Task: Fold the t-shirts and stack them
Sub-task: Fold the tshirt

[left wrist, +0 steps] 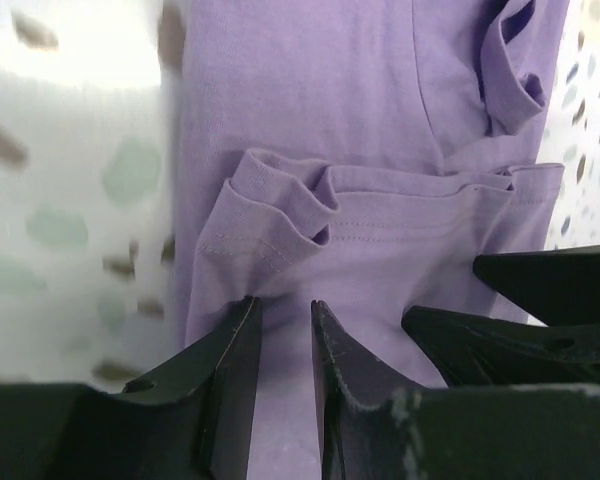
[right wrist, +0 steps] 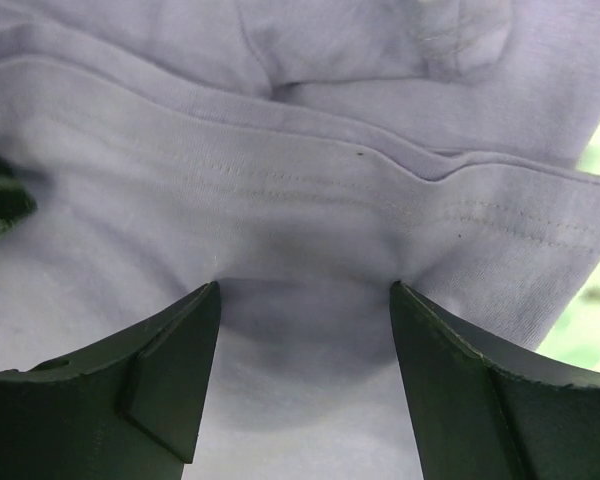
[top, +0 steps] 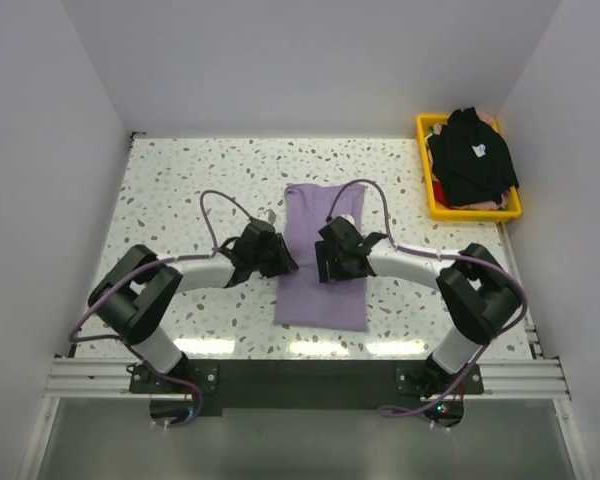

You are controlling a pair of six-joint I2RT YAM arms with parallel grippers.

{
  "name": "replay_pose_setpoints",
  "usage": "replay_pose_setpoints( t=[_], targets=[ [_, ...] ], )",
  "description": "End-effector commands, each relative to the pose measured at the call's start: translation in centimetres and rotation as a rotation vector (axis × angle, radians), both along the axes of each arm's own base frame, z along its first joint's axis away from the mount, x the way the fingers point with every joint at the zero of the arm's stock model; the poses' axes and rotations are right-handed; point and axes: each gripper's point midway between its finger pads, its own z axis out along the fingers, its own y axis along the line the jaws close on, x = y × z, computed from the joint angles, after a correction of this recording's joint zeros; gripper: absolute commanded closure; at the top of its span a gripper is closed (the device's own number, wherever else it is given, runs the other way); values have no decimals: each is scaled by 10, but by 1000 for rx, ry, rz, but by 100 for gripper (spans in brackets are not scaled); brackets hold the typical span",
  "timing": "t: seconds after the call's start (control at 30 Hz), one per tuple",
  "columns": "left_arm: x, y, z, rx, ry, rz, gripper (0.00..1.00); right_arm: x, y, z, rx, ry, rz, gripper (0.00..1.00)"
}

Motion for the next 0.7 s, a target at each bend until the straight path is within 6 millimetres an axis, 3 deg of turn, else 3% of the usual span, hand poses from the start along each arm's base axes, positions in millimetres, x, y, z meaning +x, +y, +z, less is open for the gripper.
replay_pose_setpoints(
  t=[0.0, 0.1, 0.23, 0.37, 0.43, 0.5, 0.53, 0.57, 0.6, 0.63, 0.67],
  targets=[
    [-34, 16, 0, -13, 30, 44, 69, -41, 2, 1, 33, 49, 16, 28],
    [-45, 25, 7, -20, 25, 57, 68, -45, -2, 9, 38, 24, 18, 27],
    [-20, 40, 62, 21, -115, 98, 61, -31, 2, 38, 32, -35, 34, 27],
    [36, 70, 119, 12, -242, 206, 60, -7, 21, 81, 110, -145, 31, 27],
    [64, 90, 120, 12, -243, 257, 60, -1, 31, 88, 146, -158, 38, 29],
    [95, 78, 149, -65, -330, 212, 60, 1, 44, 95, 184, -163, 53, 30],
    [111, 78, 132, -45, -299, 197, 60, 3, 50, 97, 195, -171, 60, 30],
    [128, 66, 152, -84, -336, 150, 61, 6, 59, 98, 193, -180, 70, 30],
    [140, 59, 132, -77, -299, 123, 61, 7, 63, 99, 192, -188, 71, 31],
    [149, 56, 131, -87, -310, 95, 61, 11, 68, 99, 189, -202, 71, 32],
    [163, 44, 148, -134, -367, 49, 62, 17, 74, 99, 169, -216, 72, 34]
  ],
)
